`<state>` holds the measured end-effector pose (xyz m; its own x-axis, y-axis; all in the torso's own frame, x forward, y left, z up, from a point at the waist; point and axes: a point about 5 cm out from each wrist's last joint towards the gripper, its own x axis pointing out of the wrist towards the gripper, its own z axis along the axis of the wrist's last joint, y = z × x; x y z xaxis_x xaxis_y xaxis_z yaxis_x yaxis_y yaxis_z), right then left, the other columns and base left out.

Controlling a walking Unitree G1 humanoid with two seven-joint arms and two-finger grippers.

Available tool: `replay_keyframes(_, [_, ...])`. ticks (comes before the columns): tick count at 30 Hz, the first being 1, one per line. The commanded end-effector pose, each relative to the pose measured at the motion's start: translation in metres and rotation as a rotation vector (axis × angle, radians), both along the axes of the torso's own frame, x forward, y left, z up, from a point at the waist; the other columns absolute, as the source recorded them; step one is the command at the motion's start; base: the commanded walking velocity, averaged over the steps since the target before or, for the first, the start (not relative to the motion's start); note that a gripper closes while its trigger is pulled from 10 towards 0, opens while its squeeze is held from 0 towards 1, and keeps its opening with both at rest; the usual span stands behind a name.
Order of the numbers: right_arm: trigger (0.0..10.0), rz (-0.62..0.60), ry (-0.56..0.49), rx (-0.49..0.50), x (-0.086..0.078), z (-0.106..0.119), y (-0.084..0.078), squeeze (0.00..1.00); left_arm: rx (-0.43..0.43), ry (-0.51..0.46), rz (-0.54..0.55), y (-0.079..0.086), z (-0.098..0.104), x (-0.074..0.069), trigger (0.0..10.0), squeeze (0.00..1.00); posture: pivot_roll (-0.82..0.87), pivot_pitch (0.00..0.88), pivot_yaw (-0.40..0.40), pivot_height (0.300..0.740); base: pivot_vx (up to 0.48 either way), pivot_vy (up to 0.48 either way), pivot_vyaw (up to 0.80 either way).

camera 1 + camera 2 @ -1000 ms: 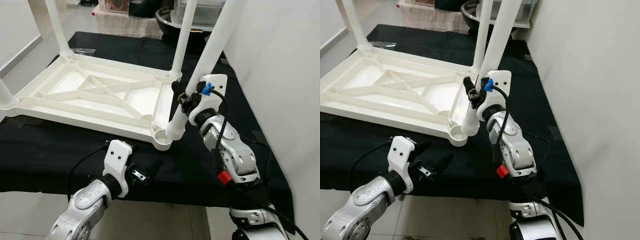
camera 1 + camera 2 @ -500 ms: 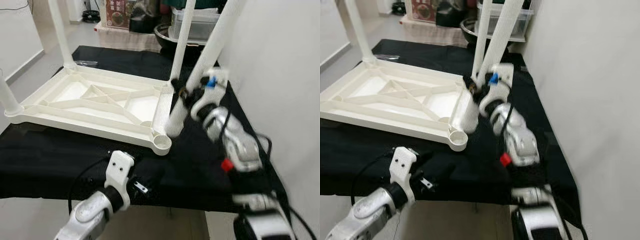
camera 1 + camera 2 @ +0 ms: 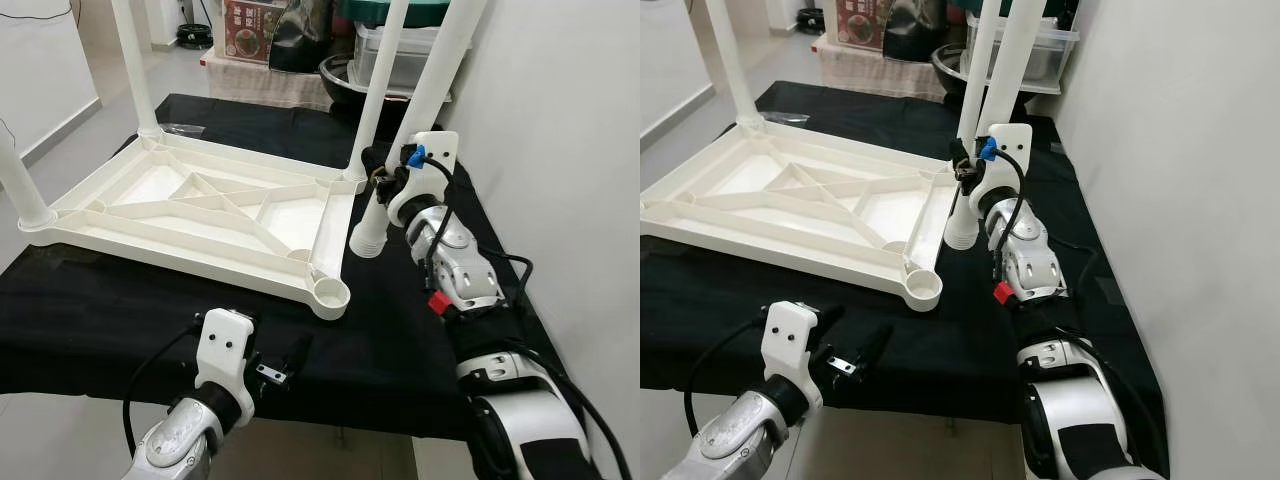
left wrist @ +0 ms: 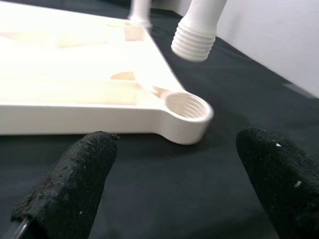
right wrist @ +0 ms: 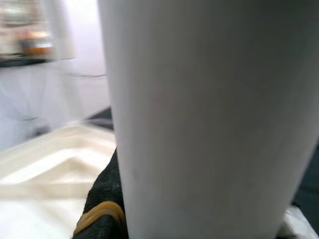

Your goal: Building children table

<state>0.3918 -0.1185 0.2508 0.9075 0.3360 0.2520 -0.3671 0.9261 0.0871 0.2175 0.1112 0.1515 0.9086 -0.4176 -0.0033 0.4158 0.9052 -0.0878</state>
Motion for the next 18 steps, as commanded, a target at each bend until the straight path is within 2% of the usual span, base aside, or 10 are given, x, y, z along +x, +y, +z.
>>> replay_keyframes(1, [10.0,0.058,-0.036,0.023,0.000,0.007,0.002,0.00,0.012,-0.019,0.023,0.001,0.003,-0.001,10.0,0.00,0.13,0.064,-0.127,0.740,0.000,0.000,0.00])
replay_keyframes(3, [10.0,0.164,-0.045,0.007,0.002,0.009,0.005,0.00,0.011,-0.018,0.024,0.000,0.003,-0.003,10.0,0.00,0.13,0.072,-0.126,0.740,0.000,0.000,0.00])
replay_keyframes(8, [10.0,0.199,-0.039,-0.014,0.006,0.011,0.002,0.00,0.007,-0.017,0.014,-0.002,0.004,-0.005,10.0,0.00,0.13,0.083,-0.128,0.740,0.000,0.000,0.00])
replay_keyframes(9, [10.0,0.228,-0.028,-0.017,0.011,0.016,-0.007,0.00,0.003,-0.009,-0.005,-0.006,0.005,-0.011,10.0,0.00,0.15,0.115,-0.124,0.740,0.000,0.000,0.00])
replay_keyframes(11, [10.0,0.228,-0.028,-0.017,0.011,0.016,-0.007,0.00,0.003,-0.009,-0.005,-0.006,0.005,-0.011,10.0,0.00,0.15,0.115,-0.124,0.740,0.000,0.000,0.00])
replay_keyframes(13, [10.0,0.360,-0.021,-0.022,0.012,0.023,-0.021,0.00,0.000,0.002,-0.024,-0.008,0.010,-0.021,10.0,0.00,0.17,0.160,-0.114,0.740,0.000,0.000,0.00])
replay_keyframes(15, [10.0,0.360,-0.021,-0.022,0.012,0.023,-0.021,0.00,0.000,0.002,-0.024,-0.008,0.010,-0.021,10.0,0.00,0.17,0.160,-0.114,0.740,0.000,0.000,0.00])
replay_keyframes(16, [10.0,0.443,-0.025,-0.044,0.010,0.024,-0.024,0.00,0.001,0.006,-0.033,-0.008,0.013,-0.026,10.0,0.00,0.17,0.181,-0.111,0.740,0.000,0.000,0.00])
replay_keyframes(17, [10.0,0.443,-0.025,-0.044,0.010,0.024,-0.024,0.00,0.001,0.006,-0.033,-0.008,0.013,-0.026,10.0,0.00,0.17,0.181,-0.111,0.740,0.000,0.000,0.00])
replay_keyframes(18, [10.0,0.518,-0.019,-0.105,0.007,0.023,-0.027,0.00,0.004,0.007,-0.041,-0.008,0.015,-0.027,10.0,0.00,0.18,0.191,-0.110,0.740,0.000,0.000,0.00])
